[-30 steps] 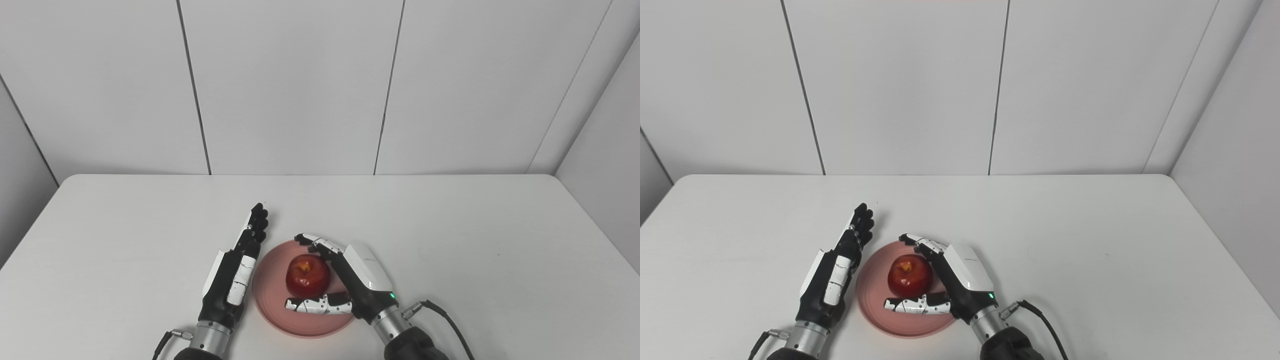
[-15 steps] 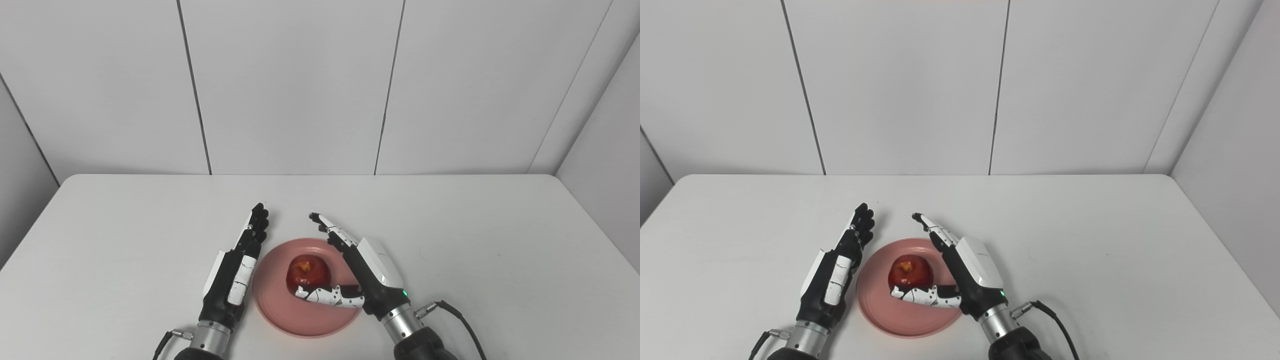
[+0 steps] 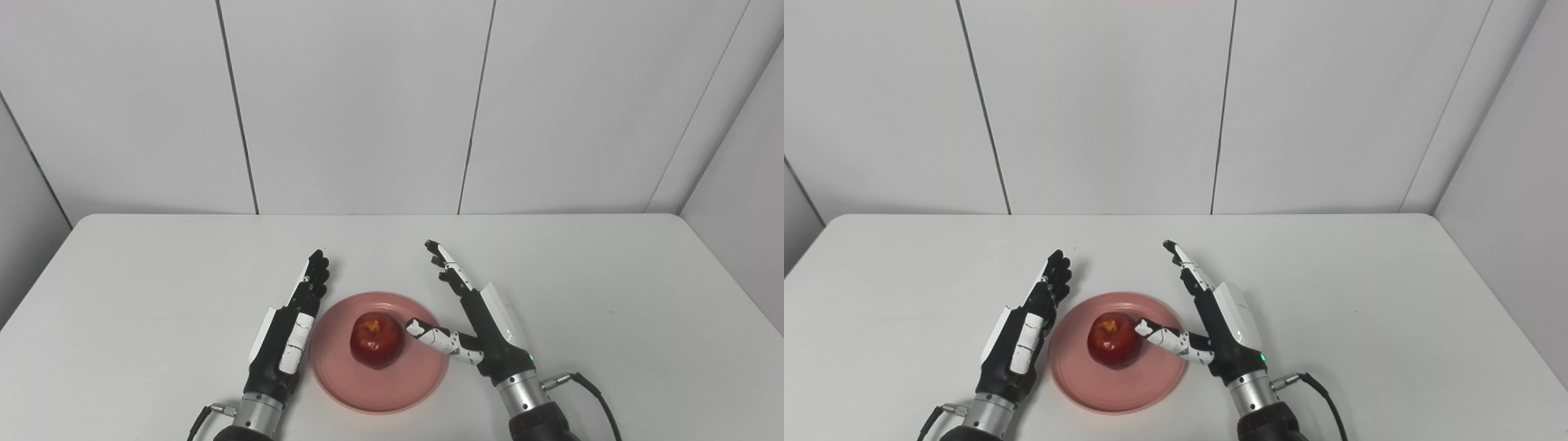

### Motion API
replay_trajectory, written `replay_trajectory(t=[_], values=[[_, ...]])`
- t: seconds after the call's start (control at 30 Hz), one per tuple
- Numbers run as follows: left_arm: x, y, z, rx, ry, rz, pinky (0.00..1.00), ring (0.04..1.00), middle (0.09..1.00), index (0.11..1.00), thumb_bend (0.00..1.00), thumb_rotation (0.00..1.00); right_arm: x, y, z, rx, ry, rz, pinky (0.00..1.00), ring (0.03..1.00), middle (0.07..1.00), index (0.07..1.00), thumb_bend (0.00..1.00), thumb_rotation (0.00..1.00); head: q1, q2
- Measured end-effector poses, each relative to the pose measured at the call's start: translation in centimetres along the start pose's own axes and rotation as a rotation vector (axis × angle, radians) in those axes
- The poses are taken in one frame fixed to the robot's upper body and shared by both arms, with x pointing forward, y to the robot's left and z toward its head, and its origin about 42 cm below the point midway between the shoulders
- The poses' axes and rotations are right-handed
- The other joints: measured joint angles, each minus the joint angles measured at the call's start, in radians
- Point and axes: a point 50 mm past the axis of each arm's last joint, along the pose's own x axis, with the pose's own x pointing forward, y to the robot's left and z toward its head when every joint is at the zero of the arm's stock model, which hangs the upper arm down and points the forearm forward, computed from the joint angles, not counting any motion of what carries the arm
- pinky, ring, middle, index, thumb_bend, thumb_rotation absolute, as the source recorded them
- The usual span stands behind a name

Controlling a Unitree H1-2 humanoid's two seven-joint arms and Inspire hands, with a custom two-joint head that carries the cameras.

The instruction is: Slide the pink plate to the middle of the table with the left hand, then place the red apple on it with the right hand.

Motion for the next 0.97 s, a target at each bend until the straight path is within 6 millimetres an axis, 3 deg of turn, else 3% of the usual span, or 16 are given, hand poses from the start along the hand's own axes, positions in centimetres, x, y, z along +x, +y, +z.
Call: replay_trajectory(t=[0.2,0.63,0.97], values=[[0.0,0.0,0.0,0.001,0.0,0.001,1.0,1.0,1.0,1.0,0.86,1.0,-0.6,-0.8,-0.9,0.056,0.034,-0.012,0.89,0.934,0.947,0.947,0.64,1.0,0.002,-0.002],[-0.1,0.3,-0.1,-0.005,0.013,-0.001,1.0,1.0,1.0,1.0,0.84,1.0,-2.7,-1.0,-3.5,0.232,0.164,-0.076,0.93,0.946,0.958,0.953,0.7,1.0,-0.005,-0.006],[-0.1,0.9,-0.2,-0.005,0.045,-0.004,1.0,1.0,1.0,1.0,0.85,1.0,-2.5,-0.7,-3.4,0.268,0.172,-0.109,0.96,0.971,0.983,0.981,0.67,1.0,0.0,0.008]])
